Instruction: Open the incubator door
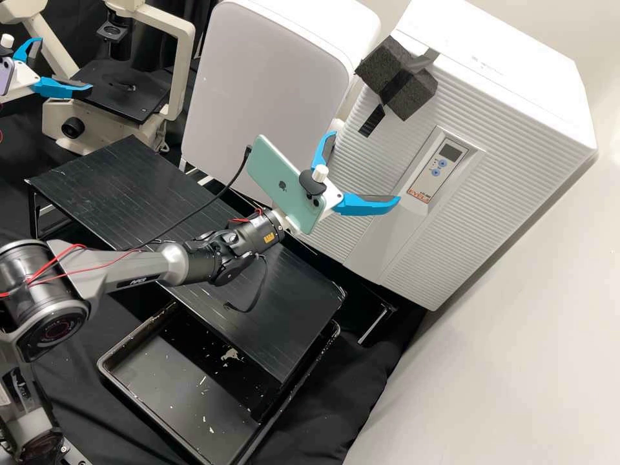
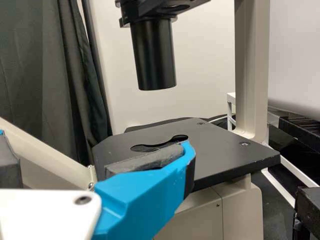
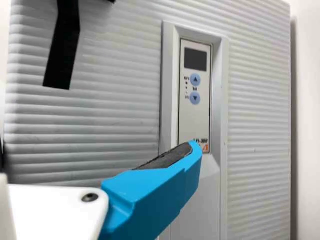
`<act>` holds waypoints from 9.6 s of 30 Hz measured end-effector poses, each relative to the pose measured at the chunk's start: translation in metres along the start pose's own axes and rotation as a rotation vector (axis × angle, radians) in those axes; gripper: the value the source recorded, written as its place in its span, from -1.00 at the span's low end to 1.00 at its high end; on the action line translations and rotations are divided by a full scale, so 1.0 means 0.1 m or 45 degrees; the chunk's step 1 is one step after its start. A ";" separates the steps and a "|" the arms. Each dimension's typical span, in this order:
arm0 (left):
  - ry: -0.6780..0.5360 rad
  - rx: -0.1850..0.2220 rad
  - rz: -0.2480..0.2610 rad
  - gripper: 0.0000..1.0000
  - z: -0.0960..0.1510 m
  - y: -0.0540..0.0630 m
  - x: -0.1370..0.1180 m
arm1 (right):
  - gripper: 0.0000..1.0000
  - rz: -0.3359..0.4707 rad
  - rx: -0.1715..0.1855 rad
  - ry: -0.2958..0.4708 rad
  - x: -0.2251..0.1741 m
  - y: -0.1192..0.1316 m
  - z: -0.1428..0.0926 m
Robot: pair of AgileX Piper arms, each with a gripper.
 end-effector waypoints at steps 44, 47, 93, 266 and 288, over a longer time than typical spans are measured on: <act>0.000 0.000 0.000 1.00 0.00 0.00 0.00 | 1.00 -0.069 -0.066 -0.027 0.11 -0.23 0.14; 0.000 0.000 0.000 1.00 0.00 0.00 0.00 | 1.00 -0.072 -0.081 -0.019 0.11 -0.21 0.15; 0.000 0.000 0.000 1.00 0.00 0.00 0.00 | -1.00 -0.118 -0.030 0.019 -0.08 -0.06 0.05; 0.000 0.000 0.000 1.00 0.00 0.00 0.00 | 1.00 0.016 0.081 -0.030 -0.64 0.24 -0.29; 0.000 0.000 0.000 1.00 0.00 0.00 0.00 | 1.00 -0.021 -0.234 -0.112 -0.43 -0.43 -0.96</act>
